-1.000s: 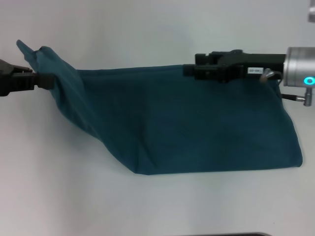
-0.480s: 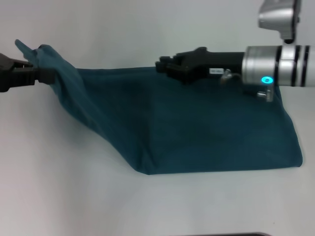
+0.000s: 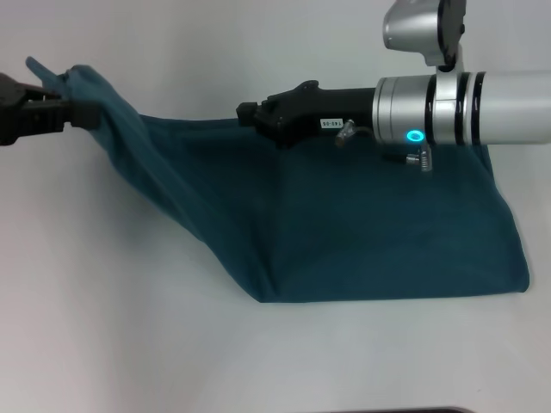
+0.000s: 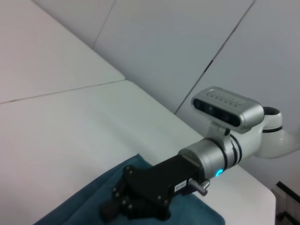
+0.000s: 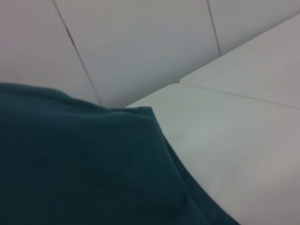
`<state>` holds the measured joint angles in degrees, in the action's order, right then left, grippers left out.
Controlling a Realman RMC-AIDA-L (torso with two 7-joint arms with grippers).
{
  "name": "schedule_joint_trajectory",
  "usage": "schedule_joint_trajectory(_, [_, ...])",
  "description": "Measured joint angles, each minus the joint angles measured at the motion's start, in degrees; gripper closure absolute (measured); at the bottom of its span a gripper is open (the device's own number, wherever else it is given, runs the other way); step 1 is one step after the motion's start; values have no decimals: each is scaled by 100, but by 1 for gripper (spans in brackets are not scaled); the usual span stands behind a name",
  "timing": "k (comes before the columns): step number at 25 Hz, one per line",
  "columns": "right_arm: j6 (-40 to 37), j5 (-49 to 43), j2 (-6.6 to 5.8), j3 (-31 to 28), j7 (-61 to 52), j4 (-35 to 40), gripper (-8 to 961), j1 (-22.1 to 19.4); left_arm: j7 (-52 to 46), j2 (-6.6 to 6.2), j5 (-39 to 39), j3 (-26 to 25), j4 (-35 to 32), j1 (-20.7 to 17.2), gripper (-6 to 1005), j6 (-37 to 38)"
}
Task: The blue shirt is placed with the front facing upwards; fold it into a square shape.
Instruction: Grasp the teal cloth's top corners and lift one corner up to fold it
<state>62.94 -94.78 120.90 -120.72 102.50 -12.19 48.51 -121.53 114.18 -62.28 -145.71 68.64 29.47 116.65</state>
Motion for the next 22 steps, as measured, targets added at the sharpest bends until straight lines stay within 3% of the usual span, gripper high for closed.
schedule_joint_trajectory(15, [-309,824,15,1138,-85,88,948,377,-130,48,-1139,658,344,68,970,45])
schedule_joint_trajectory(22, [-372,1338,28,1775,-137,82,944,530,-167,66,-1308,868,369,114,970,47])
